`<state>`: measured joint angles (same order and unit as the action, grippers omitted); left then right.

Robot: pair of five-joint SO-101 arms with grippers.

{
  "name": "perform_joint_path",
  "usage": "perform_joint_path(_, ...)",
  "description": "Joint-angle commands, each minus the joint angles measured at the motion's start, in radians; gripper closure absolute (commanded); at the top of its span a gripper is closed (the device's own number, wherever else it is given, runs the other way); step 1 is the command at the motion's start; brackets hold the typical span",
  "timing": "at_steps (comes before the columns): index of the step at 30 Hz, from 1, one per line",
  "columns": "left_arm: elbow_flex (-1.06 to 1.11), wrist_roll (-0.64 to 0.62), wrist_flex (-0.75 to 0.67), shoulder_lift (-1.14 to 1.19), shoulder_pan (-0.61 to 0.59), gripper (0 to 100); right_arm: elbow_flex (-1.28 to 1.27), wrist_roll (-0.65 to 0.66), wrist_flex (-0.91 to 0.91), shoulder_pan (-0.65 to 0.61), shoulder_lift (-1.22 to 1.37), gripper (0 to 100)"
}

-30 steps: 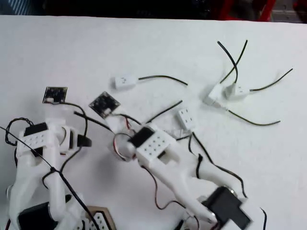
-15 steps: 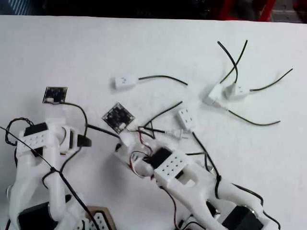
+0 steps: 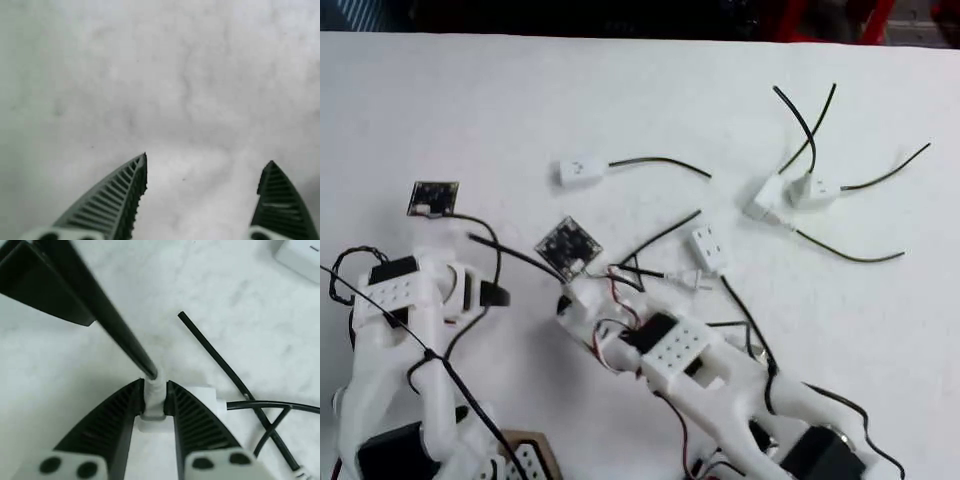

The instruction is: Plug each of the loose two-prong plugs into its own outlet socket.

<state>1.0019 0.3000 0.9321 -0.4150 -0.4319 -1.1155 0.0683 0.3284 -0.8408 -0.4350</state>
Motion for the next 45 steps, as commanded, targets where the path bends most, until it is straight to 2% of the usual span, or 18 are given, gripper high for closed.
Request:
perform_joint_path(1, -0.002, -0.008, -0.017, -0.036, -0.005, 65, -0.028, -0.008, -0.012, 0.018, -0.119, 98.1)
perform_joint_path(7, -0.002, -0.008, -0.017, -0.036, -0.005, 65, -0.058, -0.043, -0.012, 0.019, -0.213, 98.1)
perform_joint_path(27, -0.002, -0.008, -0.017, -0.036, -0.03, 65, -0.14, -0.046, -0.084, 0.012, -0.213, 98.2)
perform_joint_path(35, -0.002, -0.008, -0.017, -0.036, -0.03, 65, -0.201, -0.04, -0.202, -0.005, -0.211, 98.2)
perform_joint_path(45, -0.002, -0.008, -0.017, -0.036, -0.03, 65, -0.196, -0.038, -0.186, -0.008, -0.162, 98.2)
